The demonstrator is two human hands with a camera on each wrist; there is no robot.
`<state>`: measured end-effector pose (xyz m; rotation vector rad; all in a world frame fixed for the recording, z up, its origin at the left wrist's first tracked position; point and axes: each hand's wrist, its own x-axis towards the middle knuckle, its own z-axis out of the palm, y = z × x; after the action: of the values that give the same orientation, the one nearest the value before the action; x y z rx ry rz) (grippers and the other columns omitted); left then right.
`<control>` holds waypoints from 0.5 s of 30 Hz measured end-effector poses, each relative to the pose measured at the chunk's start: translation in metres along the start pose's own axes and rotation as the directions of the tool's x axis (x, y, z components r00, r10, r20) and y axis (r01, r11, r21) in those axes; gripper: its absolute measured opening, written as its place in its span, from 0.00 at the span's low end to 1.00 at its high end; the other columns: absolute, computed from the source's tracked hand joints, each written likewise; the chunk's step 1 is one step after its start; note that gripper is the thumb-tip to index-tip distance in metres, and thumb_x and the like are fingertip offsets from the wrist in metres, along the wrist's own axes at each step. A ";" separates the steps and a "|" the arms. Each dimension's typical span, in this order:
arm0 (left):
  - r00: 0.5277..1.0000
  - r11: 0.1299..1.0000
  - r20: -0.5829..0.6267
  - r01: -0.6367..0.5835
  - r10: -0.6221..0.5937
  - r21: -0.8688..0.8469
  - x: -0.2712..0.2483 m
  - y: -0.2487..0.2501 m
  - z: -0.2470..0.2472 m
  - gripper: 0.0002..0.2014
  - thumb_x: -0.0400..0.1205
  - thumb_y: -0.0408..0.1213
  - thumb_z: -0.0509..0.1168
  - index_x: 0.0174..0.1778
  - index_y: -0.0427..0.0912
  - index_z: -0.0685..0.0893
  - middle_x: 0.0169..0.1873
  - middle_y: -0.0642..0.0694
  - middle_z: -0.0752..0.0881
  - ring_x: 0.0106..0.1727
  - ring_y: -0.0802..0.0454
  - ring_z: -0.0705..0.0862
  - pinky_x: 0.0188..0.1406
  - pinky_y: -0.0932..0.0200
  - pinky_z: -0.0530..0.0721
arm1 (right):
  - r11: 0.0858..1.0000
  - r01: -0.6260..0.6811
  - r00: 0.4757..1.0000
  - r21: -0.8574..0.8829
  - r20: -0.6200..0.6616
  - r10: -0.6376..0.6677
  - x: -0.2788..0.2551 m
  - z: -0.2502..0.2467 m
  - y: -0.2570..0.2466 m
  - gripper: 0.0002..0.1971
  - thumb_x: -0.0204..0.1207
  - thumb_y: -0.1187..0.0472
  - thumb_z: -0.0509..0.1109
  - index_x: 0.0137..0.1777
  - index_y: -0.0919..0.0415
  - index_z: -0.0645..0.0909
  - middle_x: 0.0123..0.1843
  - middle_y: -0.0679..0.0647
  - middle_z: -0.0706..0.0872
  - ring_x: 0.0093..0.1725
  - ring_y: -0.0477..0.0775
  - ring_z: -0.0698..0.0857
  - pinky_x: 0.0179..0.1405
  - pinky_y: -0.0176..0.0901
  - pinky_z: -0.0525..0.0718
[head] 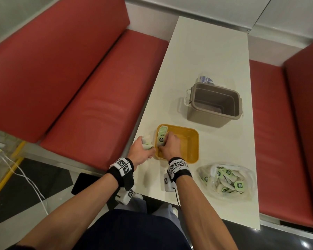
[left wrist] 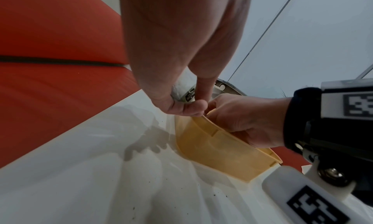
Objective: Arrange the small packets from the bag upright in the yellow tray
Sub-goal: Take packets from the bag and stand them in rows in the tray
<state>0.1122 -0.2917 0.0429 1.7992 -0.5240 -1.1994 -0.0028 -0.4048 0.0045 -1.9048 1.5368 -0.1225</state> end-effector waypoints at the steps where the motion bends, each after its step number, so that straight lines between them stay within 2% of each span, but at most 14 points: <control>1: 1.000 1.000 -0.001 0.004 -0.004 -0.011 -0.001 0.002 -0.001 0.19 0.77 0.29 0.81 0.58 0.44 0.82 0.41 0.45 0.88 0.34 0.48 0.85 0.37 0.51 0.85 | 1.000 0.001 1.000 0.000 0.006 -0.001 0.000 -0.001 0.000 0.24 0.71 0.65 0.87 0.61 0.59 0.79 0.60 0.61 0.87 0.58 0.65 0.88 0.58 0.62 0.91; 3: 1.000 0.999 -0.006 0.018 -0.018 -0.031 -0.003 0.006 -0.003 0.19 0.77 0.32 0.81 0.60 0.43 0.81 0.40 0.45 0.88 0.33 0.49 0.84 0.34 0.54 0.83 | 1.000 -0.004 1.000 -0.001 0.018 0.004 -0.001 -0.003 0.000 0.25 0.70 0.64 0.89 0.61 0.60 0.79 0.60 0.61 0.87 0.58 0.64 0.89 0.57 0.61 0.92; 6: 0.999 0.992 0.024 0.024 -0.021 -0.127 -0.005 0.014 -0.006 0.24 0.76 0.33 0.80 0.65 0.38 0.80 0.40 0.42 0.88 0.36 0.47 0.86 0.43 0.48 0.86 | 1.000 -0.012 1.000 0.002 0.020 0.012 -0.003 -0.006 0.001 0.27 0.68 0.62 0.90 0.61 0.60 0.78 0.59 0.61 0.88 0.57 0.64 0.89 0.55 0.61 0.92; 8: 0.999 0.983 0.042 0.036 -0.029 -0.180 -0.006 0.019 -0.008 0.24 0.80 0.29 0.77 0.69 0.35 0.78 0.43 0.40 0.89 0.40 0.45 0.88 0.47 0.46 0.89 | 1.000 -0.020 0.999 0.013 0.031 0.020 -0.004 -0.008 0.003 0.27 0.68 0.61 0.91 0.58 0.58 0.77 0.59 0.60 0.88 0.56 0.63 0.88 0.52 0.56 0.90; 12: 0.994 0.965 0.109 0.033 -0.005 -0.262 -0.010 0.032 -0.014 0.16 0.86 0.24 0.67 0.70 0.32 0.75 0.53 0.32 0.88 0.44 0.42 0.90 0.48 0.49 0.90 | 0.999 -0.030 0.998 0.039 0.049 0.029 -0.007 -0.019 0.005 0.30 0.67 0.60 0.93 0.54 0.55 0.73 0.59 0.59 0.86 0.52 0.58 0.84 0.43 0.45 0.78; 15: 0.989 0.951 0.144 0.022 0.023 -0.307 -0.014 0.039 -0.019 0.16 0.89 0.22 0.58 0.74 0.31 0.74 0.56 0.29 0.87 0.46 0.42 0.92 0.51 0.49 0.91 | 0.999 -0.006 1.000 0.043 0.008 0.006 -0.013 -0.033 0.003 0.31 0.65 0.57 0.94 0.56 0.56 0.74 0.57 0.55 0.85 0.51 0.56 0.83 0.44 0.46 0.77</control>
<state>0.1272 -0.2934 0.0853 1.4536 -0.3937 -1.3400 -0.0245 -0.4075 0.0327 -1.8649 1.5224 -0.1437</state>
